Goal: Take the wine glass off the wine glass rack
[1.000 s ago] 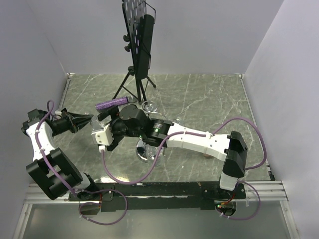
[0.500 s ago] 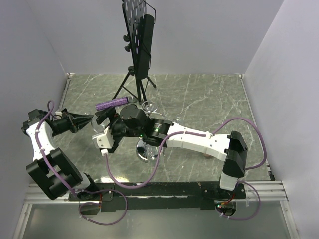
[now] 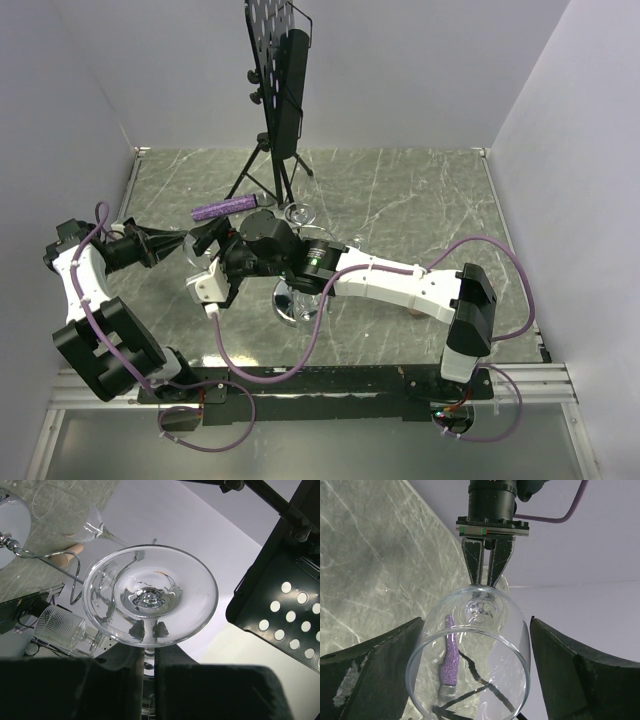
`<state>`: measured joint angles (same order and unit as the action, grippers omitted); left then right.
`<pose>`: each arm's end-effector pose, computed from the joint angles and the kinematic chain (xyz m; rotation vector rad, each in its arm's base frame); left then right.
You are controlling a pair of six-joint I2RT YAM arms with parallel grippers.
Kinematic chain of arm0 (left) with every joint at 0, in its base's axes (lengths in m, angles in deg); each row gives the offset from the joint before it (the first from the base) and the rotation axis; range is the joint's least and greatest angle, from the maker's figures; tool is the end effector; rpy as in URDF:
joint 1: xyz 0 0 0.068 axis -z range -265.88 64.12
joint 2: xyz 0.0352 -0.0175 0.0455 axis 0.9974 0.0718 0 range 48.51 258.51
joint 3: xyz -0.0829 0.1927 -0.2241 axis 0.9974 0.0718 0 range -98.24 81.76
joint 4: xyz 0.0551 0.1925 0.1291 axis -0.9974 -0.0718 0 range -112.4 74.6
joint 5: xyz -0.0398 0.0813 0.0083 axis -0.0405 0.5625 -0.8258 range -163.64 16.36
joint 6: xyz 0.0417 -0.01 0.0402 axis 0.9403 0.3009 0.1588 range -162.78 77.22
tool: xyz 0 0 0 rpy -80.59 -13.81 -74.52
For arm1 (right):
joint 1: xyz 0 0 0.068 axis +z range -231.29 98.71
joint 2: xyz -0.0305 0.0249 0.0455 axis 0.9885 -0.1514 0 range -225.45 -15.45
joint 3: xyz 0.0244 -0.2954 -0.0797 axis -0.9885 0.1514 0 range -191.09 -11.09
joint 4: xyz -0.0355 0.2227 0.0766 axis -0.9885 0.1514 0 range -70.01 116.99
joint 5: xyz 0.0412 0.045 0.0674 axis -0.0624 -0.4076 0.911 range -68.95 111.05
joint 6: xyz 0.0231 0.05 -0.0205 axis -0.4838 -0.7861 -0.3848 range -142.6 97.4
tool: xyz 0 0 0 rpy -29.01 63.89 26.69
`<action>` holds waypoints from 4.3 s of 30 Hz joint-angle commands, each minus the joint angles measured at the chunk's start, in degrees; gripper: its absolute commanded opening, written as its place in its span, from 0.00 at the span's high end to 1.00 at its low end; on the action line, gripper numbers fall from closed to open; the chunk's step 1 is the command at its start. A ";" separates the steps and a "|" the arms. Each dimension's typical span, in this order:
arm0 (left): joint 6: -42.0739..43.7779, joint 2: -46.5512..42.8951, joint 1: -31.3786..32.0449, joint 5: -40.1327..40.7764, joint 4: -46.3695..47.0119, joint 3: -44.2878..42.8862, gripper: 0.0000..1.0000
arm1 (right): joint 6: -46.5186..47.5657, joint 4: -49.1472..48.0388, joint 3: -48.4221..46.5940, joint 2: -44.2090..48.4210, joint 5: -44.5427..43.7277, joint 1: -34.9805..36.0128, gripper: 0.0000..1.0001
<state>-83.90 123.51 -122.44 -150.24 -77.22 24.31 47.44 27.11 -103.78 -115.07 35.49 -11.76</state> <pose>0.1740 0.0774 0.3109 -1.3579 1.9655 -1.8889 0.1325 0.3853 0.4135 -1.7553 0.4560 0.2224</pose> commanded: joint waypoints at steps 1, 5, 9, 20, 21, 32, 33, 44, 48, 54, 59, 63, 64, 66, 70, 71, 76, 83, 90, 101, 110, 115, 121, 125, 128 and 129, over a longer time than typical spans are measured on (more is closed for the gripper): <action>-0.80 -1.17 -0.01 -1.71 -1.02 -0.64 0.99 | 0.62 -1.66 -1.80 1.35 -0.37 -0.02 0.11; -0.71 -1.35 -0.01 -1.80 -0.93 -0.38 0.99 | 0.89 -2.45 -1.36 1.79 -1.16 -0.02 0.19; -0.98 -1.61 -0.01 -1.54 -0.58 -0.03 0.95 | 0.54 -5.61 -0.66 2.32 -1.95 -0.02 0.26; -0.80 -0.91 -0.18 -1.27 2.05 -1.17 0.21 | 1.94 -11.86 1.10 4.60 -5.73 -0.54 0.33; -0.89 -0.65 -0.36 -1.45 2.49 -1.09 0.20 | 2.55 -12.30 1.36 4.78 -6.08 -0.63 0.33; 0.52 4.01 -3.08 -2.50 4.17 -6.80 0.07 | 3.17 -9.32 4.26 13.64 -5.91 -2.48 0.36; 0.52 4.53 -3.26 -2.42 4.25 -6.71 0.07 | 2.74 -8.27 4.70 15.48 -5.65 -2.48 0.36; -0.89 8.67 -4.14 -1.63 7.07 -9.52 0.06 | -3.77 10.53 7.96 33.33 -7.58 -2.48 0.37; -0.71 9.81 -4.58 -0.84 7.59 -9.26 0.06 | -7.28 18.18 7.87 38.25 -9.60 -2.48 0.37; -0.36 10.86 -4.75 0.31 7.59 -9.87 0.05 | -11.15 25.13 9.45 43.88 -12.68 -3.70 0.39; -0.18 11.48 -4.84 0.75 7.86 -9.87 0.05 | -14.84 27.69 7.79 45.73 -14.26 -9.75 0.40; -0.71 11.75 -4.84 0.40 8.47 -9.00 0.05 | -18.53 27.78 5.24 44.51 -13.65 -18.80 0.40; -0.71 12.01 -4.84 0.48 8.47 -8.91 0.05 | -19.41 27.43 4.45 43.90 -13.12 -21.52 0.40; -0.45 12.53 -4.84 0.66 8.39 -8.73 0.06 | -22.30 26.81 3.31 42.41 -11.72 -26.80 0.42; 2.79 13.50 -4.75 2.76 6.46 -9.96 0.06 | -28.54 25.49 1.64 38.54 -9.70 -36.20 0.42; 3.85 13.76 -4.75 3.38 6.10 -10.48 0.07 | -30.73 25.67 1.02 37.22 -8.99 -38.40 0.42; 12.54 16.84 -4.32 11.80 1.80 -16.28 0.05 | -40.31 26.37 -2.15 29.58 -3.90 -49.74 0.43; 24.67 18.95 1.04 23.67 -3.21 -22.87 0.05 | -48.67 22.42 -1.54 20.52 1.64 -61.17 0.43; 26.00 13.16 8.77 29.38 7.23 -20.69 0.00 | -52.55 16.71 1.97 14.63 5.86 -69.27 0.43; 31.37 2.79 14.93 41.00 22.70 -6.54 0.00 | -56.15 9.94 8.83 9.18 5.34 -74.81 0.43; 28.91 1.46 15.28 41.88 24.65 -3.46 0.00 | -56.51 8.00 10.59 5.93 5.16 -75.69 0.43; 29.26 1.46 15.55 41.36 23.68 -5.12 0.00 | -55.98 8.18 9.37 3.20 4.29 -75.69 0.42; 27.86 2.34 15.81 41.27 23.68 -6.44 0.00 | -56.07 9.41 7.61 1.27 4.11 -75.78 0.41; 27.41 2.52 15.73 41.09 24.29 -6.27 0.00 | -56.42 10.37 6.73 0.48 4.20 -75.78 0.39; 27.24 2.43 15.81 40.65 24.64 -6.18 0.00 | -56.77 11.25 6.03 -0.05 4.55 -75.78 0.33; 27.24 2.60 15.81 40.56 24.73 -6.18 0.00 | -56.94 11.43 5.85 -0.14 4.72 -75.78 0.30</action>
<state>-55.97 126.22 -106.83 -108.73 -54.64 20.14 -8.32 40.57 -93.75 -115.50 39.16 -86.97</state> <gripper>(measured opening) 0.995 0.842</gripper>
